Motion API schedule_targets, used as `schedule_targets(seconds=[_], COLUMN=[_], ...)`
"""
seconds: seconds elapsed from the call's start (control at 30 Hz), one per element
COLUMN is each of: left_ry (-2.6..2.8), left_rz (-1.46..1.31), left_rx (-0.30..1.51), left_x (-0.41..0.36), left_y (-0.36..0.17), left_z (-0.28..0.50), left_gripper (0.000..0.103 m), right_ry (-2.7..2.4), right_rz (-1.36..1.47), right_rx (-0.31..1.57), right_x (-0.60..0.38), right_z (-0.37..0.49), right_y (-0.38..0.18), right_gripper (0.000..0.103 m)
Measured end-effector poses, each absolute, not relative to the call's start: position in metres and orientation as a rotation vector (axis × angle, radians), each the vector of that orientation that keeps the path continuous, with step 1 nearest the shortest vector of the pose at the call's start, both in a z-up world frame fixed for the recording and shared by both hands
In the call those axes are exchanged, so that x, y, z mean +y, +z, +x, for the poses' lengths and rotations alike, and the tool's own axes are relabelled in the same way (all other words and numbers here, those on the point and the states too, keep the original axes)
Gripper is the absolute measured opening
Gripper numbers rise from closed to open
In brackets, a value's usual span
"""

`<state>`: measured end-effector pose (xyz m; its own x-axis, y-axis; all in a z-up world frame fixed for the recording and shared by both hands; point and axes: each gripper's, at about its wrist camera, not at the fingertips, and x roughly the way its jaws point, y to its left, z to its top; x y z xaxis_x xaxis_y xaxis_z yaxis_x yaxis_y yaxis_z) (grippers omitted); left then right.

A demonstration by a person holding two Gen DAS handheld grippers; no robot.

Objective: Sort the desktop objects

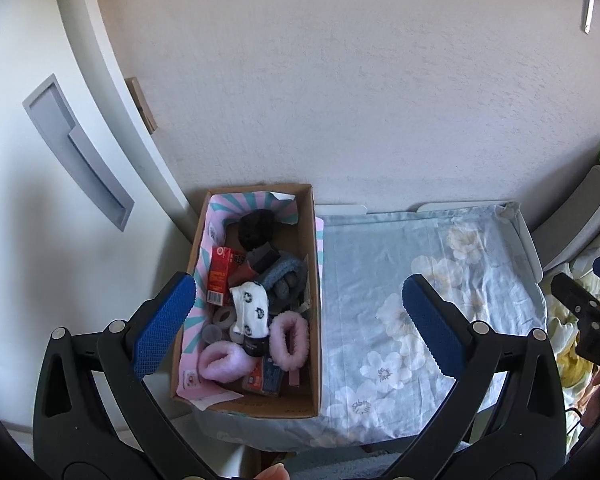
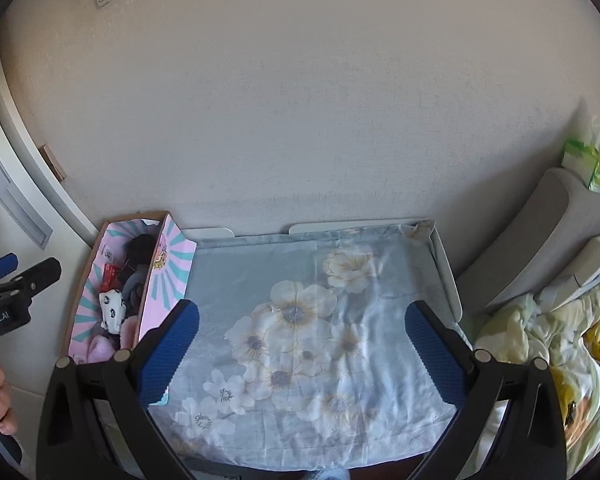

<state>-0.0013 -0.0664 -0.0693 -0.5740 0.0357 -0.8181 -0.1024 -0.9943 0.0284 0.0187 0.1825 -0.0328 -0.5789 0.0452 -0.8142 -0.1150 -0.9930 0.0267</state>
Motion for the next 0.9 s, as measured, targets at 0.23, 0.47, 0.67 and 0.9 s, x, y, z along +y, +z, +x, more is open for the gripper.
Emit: schedule_targets(seconds=[0.23,0.47,0.67,0.9], left_ry=[2.705,2.704,2.705,2.703], left_rz=[-1.428,-1.442,-1.449,-1.444], left_rx=[0.120,0.126,0.129,0.136], left_x=[-0.0630,-0.0621,-0.0635,-0.0641], left_y=[-0.0709,-0.0712,-0.0716,-0.0719], left_z=[0.0027,0.0047,0.0054,0.0052], left_gripper=[0.103,0.103,0.103,0.103], right_ry=[2.701,2.699,2.705,2.708], right_rz=[-1.411,-1.412,-1.412,-1.421], right_rx=[0.123,0.134,0.122,0.124], right_x=[0.1833,0.1866,0.1849,0.1831], right_z=[0.0225,0.0256,0.0254,0.0243], right_y=[-0.0343,-0.0348,-0.0332,-0.0335], right_gripper=[0.103,0.103,0.103,0.103])
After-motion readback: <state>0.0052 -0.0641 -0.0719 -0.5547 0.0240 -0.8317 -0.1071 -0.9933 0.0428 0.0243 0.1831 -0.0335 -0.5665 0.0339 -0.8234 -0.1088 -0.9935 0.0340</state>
